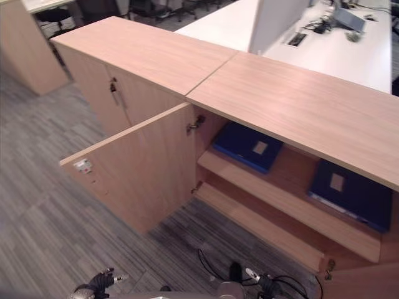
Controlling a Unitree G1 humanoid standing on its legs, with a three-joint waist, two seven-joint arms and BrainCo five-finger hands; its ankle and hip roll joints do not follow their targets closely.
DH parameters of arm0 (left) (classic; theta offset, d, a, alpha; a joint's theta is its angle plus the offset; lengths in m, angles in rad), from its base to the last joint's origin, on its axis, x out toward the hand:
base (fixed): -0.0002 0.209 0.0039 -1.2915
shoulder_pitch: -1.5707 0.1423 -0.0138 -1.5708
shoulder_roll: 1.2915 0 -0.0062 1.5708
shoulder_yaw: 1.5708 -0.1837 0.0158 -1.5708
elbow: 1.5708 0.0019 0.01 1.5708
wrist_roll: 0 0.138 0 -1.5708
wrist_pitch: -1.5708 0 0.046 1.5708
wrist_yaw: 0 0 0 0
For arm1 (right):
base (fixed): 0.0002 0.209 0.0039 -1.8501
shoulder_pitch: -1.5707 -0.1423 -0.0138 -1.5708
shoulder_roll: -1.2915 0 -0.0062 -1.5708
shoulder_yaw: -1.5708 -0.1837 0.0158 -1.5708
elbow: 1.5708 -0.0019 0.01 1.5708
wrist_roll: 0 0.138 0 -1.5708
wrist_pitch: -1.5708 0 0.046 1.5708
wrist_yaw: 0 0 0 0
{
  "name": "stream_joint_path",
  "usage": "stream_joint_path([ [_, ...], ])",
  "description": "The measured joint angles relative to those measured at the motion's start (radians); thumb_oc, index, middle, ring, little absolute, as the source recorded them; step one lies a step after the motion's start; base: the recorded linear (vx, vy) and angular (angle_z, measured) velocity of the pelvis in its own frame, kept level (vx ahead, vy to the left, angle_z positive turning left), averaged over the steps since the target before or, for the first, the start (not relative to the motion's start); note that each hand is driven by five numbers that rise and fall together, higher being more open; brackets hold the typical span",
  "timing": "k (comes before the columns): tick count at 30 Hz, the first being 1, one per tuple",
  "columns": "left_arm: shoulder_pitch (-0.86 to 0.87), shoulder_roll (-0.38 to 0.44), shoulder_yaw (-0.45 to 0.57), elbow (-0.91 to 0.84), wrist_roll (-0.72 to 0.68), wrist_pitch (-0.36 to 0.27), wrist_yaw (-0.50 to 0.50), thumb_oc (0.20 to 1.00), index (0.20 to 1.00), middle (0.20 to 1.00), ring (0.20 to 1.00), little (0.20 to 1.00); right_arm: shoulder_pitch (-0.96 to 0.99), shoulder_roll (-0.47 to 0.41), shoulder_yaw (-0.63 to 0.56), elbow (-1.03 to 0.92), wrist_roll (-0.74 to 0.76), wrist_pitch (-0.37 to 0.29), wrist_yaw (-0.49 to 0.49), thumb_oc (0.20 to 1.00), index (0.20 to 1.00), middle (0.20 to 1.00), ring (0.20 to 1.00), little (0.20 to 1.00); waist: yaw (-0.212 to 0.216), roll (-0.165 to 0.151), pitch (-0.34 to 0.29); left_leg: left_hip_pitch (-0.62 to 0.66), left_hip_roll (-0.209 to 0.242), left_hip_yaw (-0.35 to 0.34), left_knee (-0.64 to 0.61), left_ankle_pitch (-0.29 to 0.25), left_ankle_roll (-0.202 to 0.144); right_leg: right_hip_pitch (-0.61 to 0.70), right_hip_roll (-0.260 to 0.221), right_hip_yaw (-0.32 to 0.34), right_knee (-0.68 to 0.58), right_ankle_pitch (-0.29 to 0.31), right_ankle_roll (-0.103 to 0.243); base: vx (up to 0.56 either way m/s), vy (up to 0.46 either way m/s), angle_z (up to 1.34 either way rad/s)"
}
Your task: Put the empty folder in the office cabinet
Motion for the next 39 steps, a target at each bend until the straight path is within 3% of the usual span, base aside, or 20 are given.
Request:
stream_joint_path([
  [2,0.023,0.026,-0.003,0.009,0.001,0.005,-0.003,1.0,1.0,1.0,1.0,1.0,0.003,-0.005,0.114,-0.028,-0.128,0.005,0.039,1.0,1.0,1.0,1.0,1.0,0.017,-0.056,-0.018,-0.003,-0.014,-0.007,-0.007,-0.002,-0.027,0.069,0.001,-0.01,-0.15,-0.039,-0.042,0.02,-0.08,-0.03],
  [4,0.034,0.021,-0.009,0.016,0.003,0.009,-0.012,1.0,1.0,1.0,1.0,1.0,0.021,-0.027,0.174,-0.108,-0.182,0.007,0.073,1.0,1.0,1.0,1.0,1.0,0.018,-0.043,-0.017,-0.005,0.004,-0.009,-0.008,0.004,-0.043,0.087,0.026,-0.012,-0.191,-0.025,-0.052,0.01,-0.107,-0.01],
  [7,0.071,0.025,0.002,-0.002,0.01,0.009,-0.024,1.0,1.0,1.0,1.0,1.0,0.108,-0.125,0.29,-0.452,-0.218,0.015,0.147,1.0,1.0,1.0,1.0,1.0,0.009,-0.024,-0.024,-0.022,0.025,-0.011,-0.007,0.012,-0.059,0.079,0.047,-0.01,-0.2,-0.021,-0.057,-0.06,-0.088,-0.03],
  [10,0.086,0.026,0.012,-0.007,0.01,0.009,-0.03,1.0,1.0,1.0,1.0,1.0,0.13,-0.201,0.295,-0.67,-0.22,-0.001,0.22,1.0,1.0,1.0,1.0,1.0,-0.013,-0.006,-0.018,-0.044,0.031,-0.008,-0.007,0.024,-0.069,0.054,0.055,-0.008,-0.213,0.001,-0.067,-0.11,-0.07,-0.01],
  [12,0.086,0.027,0.013,-0.031,0.012,0.0,-0.037,1.0,1.0,1.0,1.0,1.0,0.124,-0.25,0.282,-0.663,-0.205,-0.004,0.25,1.0,1.0,1.0,1.0,1.0,-0.012,0.014,-0.005,-0.073,0.027,-0.01,-0.004,0.04,-0.067,0.057,0.053,-0.015,-0.27,0.034,-0.06,-0.11,-0.08,0.05],
  [14,0.078,0.022,0.029,-0.028,0.011,0.001,-0.035,1.0,1.0,1.0,1.0,1.0,0.083,-0.227,0.236,-0.518,-0.196,0.005,0.229,1.0,1.0,1.0,1.0,1.0,-0.012,0.031,0.012,-0.082,0.026,-0.014,-0.003,0.043,-0.065,0.063,0.053,-0.023,-0.297,0.051,-0.057,-0.07,-0.097,0.06],
  [18,0.076,-0.013,0.05,-0.042,-0.001,0.001,-0.026,1.0,1.0,1.0,1.0,1.0,0.093,-0.221,0.195,-0.431,-0.197,0.011,0.186,1.0,1.0,1.0,1.0,1.0,-0.018,0.086,0.045,-0.089,0.029,-0.041,-0.001,0.052,-0.071,0.073,0.059,-0.044,-0.302,0.05,-0.055,-0.04,-0.063,0.17],
  [23,0.082,-0.092,0.05,-0.067,-0.045,0.0,-0.013,1.0,1.0,1.0,1.0,1.0,0.063,-0.137,0.116,-0.313,-0.191,0.005,0.101,1.0,1.0,1.0,1.0,1.0,-0.01,0.102,0.053,-0.084,0.037,-0.07,0.016,0.056,-0.074,0.105,0.069,-0.074,-0.301,0.043,-0.057,-0.01,-0.023,0.18],
  [25,0.092,-0.128,0.048,-0.165,-0.099,0.0,0.0,1.0,1.0,1.0,1.0,1.0,0.047,-0.115,0.062,-0.304,-0.189,0.003,0.052,1.0,1.0,1.0,1.0,1.0,0.004,0.098,0.056,-0.089,0.038,-0.096,0.039,0.059,-0.079,0.128,0.073,-0.099,-0.297,0.039,-0.06,-0.12,0.028,0.35],
  [29,0.056,-0.127,0.024,-0.257,-0.167,-0.026,0.013,1.0,1.0,1.0,1.0,1.0,-0.004,-0.117,0.023,-0.307,-0.148,-0.007,-0.005,1.0,1.0,1.0,1.0,1.0,0.012,0.058,0.087,-0.143,0.037,-0.114,0.116,0.08,-0.112,0.147,0.079,-0.123,-0.301,0.03,-0.073,-0.05,0.074,0.51],
  [32,0.044,-0.127,0.02,-0.267,-0.198,-0.028,0.018,1.0,1.0,1.0,1.0,1.0,-0.015,-0.111,-0.009,-0.307,-0.101,-0.017,-0.029,1.0,1.0,1.0,1.0,1.0,0.018,0.04,0.077,-0.131,0.036,-0.11,0.073,0.034,-0.088,0.172,0.087,-0.145,-0.291,0.024,-0.081,0.08,0.108,0.33],
  [35,0.045,-0.111,0.019,-0.278,-0.198,-0.03,0.021,1.0,1.0,1.0,1.0,1.0,-0.014,-0.092,-0.007,-0.304,-0.071,-0.023,-0.032,1.0,1.0,1.0,1.0,1.0,0.035,0.008,0.053,-0.133,0.013,-0.107,0.043,0.033,-0.086,0.174,0.066,-0.157,-0.295,0.022,-0.083,0.11,0.153,0.29],
  [37,0.044,-0.1,0.019,-0.277,-0.197,-0.028,0.02,1.0,1.0,1.0,1.0,1.0,-0.014,-0.069,0.0,-0.305,-0.071,-0.023,-0.033,1.0,1.0,1.0,1.0,1.0,0.034,-0.025,0.031,-0.115,-0.01,-0.114,0.014,0.039,-0.078,0.176,0.04,-0.173,-0.295,0.019,-0.081,0.04,0.091,0.33],
  [39,0.054,-0.088,0.018,-0.278,-0.196,-0.027,0.02,1.0,1.0,1.0,1.0,1.0,-0.009,-0.046,0.013,-0.305,-0.071,-0.024,-0.032,1.0,1.0,1.0,1.0,1.0,0.041,-0.037,0.015,-0.086,-0.024,-0.119,-0.008,0.091,-0.033,0.193,0.031,-0.174,-0.279,0.01,-0.067,0.03,0.157,0.12],
])
